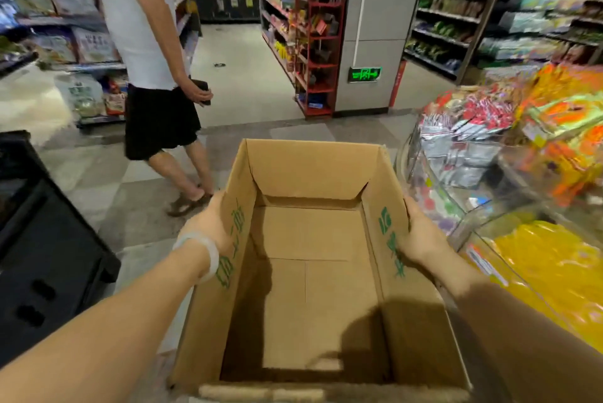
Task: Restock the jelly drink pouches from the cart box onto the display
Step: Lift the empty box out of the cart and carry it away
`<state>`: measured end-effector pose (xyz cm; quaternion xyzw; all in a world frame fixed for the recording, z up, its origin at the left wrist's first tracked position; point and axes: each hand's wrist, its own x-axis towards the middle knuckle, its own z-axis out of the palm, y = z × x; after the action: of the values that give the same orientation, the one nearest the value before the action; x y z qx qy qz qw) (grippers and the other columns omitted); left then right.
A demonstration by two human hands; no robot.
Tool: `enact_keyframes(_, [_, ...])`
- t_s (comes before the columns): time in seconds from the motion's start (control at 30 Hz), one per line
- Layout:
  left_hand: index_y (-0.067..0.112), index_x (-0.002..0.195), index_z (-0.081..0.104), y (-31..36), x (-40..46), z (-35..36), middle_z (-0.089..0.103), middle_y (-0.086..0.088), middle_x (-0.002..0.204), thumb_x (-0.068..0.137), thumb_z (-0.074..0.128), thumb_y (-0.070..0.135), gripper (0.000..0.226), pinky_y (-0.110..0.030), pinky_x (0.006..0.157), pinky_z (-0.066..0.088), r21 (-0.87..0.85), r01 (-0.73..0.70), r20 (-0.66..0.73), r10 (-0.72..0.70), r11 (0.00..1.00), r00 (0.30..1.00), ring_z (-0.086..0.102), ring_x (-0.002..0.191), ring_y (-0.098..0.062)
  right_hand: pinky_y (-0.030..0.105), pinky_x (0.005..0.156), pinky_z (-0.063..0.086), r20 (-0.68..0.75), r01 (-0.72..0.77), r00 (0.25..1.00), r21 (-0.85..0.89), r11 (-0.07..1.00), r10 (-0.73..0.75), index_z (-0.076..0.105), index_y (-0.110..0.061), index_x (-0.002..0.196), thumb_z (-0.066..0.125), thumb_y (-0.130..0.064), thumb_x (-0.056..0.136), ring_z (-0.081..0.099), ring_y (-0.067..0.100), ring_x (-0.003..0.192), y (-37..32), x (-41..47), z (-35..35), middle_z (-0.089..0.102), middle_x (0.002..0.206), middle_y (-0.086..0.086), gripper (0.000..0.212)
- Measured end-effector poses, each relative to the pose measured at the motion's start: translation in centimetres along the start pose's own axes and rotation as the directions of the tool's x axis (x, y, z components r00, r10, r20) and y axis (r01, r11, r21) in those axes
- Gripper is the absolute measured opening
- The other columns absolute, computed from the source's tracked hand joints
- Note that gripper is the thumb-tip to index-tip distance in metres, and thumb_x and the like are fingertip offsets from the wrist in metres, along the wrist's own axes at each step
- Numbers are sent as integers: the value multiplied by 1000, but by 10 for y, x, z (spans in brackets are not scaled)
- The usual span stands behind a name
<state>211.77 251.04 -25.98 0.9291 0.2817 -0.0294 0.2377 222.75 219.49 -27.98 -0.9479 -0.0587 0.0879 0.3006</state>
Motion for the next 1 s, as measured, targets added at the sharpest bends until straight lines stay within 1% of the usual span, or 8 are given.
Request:
enact_keyframes(0.1, [35, 149, -1, 10, 65, 1, 62, -14, 109, 85, 59, 9, 91, -32, 52, 43, 27, 29, 4, -30, 999, 1000, 56, 72, -28, 39, 90, 50, -17, -25, 1000, 51, 998, 25, 20, -34, 145, 58, -23, 86, 63, 29, 97, -14, 70, 11, 64, 111, 8, 71])
enact_keyframes(0.2, [34, 149, 0, 24, 134, 7, 60, -15, 113, 87, 54, 6, 87, -35, 62, 45, 17, 44, 15, -44, 999, 999, 52, 75, -28, 19, 82, 45, -14, -42, 999, 135, 990, 44, 24, -26, 147, 60, -24, 85, 56, 23, 97, -23, 138, 26, 57, 117, 4, 72])
enact_keyframes(0.33, [38, 149, 5, 37, 236, 23, 55, -15, 125, 94, 46, 11, 74, -37, 72, 42, -75, 36, 29, -34, 997, 999, 56, 94, -34, 30, 75, 41, -36, -176, 984, 17, 984, 176, 29, -27, 140, 40, -25, 97, 55, 31, 104, -30, 218, 50, 57, 119, 9, 44])
enact_keyframes(0.4, [35, 150, 8, 47, 286, 30, 56, -15, 126, 94, 46, 15, 70, -37, 75, 43, -47, 17, 44, -15, 999, 999, 58, 103, -37, 36, 86, 43, -21, -207, 978, -48, 977, 206, 13, -26, 147, 37, -24, 98, 58, 33, 110, -33, 257, 61, 57, 119, 11, 55])
enact_keyframes(0.57, [30, 150, 16, 88, 396, 40, 50, -14, 135, 97, 42, 20, 60, -41, 87, 43, 15, -41, 110, 39, 999, 993, 53, 115, -38, 31, 64, 44, -48, -268, 962, 42, 963, 269, 14, -36, 143, 39, -24, 96, 54, 16, 70, -39, 343, 70, 57, 102, 4, 55])
enact_keyframes(0.8, [28, 149, 11, 142, 522, 98, 53, -20, 118, 90, 46, 1, 74, -37, 73, 40, -24, -58, 221, 62, 998, 973, 47, 86, -29, 47, 78, 57, -80, -355, 931, 25, 934, 356, -1, -40, 146, 51, -3, 88, 65, 32, 98, -3, 462, 100, 60, 119, 10, 86])
enact_keyframes(0.93, [18, 150, 19, 167, 597, 151, 50, -27, 129, 88, 53, -5, 74, -48, 90, 42, -19, -17, 202, 20, 1000, 979, 51, 110, -45, 45, 85, 54, -40, -396, 916, 74, 915, 399, -9, -42, 146, 46, -7, 93, 62, 27, 101, 31, 533, 122, 56, 118, 7, 84])
enact_keyframes(1.0, [18, 148, 22, 180, 631, 180, 50, -21, 128, 90, 50, -4, 68, -42, 81, 46, -108, -10, 217, 34, 994, 976, 54, 104, -37, 47, 80, 56, -32, -413, 908, 114, 904, 419, -8, -49, 142, 43, -8, 93, 62, 25, 90, 49, 568, 137, 55, 108, 3, 82])
